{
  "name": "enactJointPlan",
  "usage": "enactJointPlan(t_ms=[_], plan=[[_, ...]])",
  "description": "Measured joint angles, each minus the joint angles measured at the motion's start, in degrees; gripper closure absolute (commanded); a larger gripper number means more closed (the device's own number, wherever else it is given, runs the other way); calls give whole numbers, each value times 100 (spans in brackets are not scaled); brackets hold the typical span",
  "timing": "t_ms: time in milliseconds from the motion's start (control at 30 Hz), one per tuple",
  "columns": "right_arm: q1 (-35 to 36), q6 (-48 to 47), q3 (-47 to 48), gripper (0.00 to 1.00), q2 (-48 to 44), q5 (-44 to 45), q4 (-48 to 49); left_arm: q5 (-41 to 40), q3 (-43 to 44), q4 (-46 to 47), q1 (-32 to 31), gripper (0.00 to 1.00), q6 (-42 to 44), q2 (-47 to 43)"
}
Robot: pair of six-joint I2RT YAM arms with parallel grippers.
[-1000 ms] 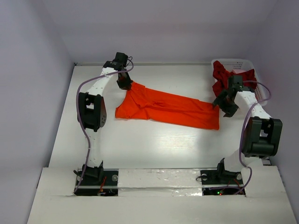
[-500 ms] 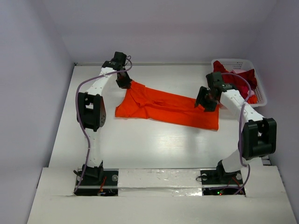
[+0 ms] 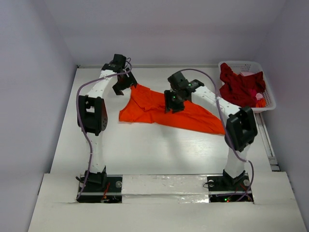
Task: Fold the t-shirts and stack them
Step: Fold the other side of the tshirt into a rectangle
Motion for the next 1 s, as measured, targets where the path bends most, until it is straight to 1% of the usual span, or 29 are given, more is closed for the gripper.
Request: enactJointPlan(t_ms=[167, 300, 500, 633, 833, 1000], plan=[[448, -107, 1182, 51, 911, 7, -210, -131, -481, 31, 66, 28, 0, -225], [597, -155, 1814, 51, 1497, 2, -291, -170, -920, 61, 111, 28, 4, -601], [822, -339, 2881, 52, 2485, -85, -656, -177, -1440, 173, 116, 29, 4, -1150], [1008, -389, 3165, 52, 2761, -142, -793, -140, -1580, 223, 116, 29, 4, -1287], [1139, -393, 4092, 52, 3097, -151, -990, -96, -1633, 245, 114, 29, 7, -1307], [1126, -393, 4330, 52, 3115, -85, -1056, -92, -1652, 251, 114, 29, 11, -1320]])
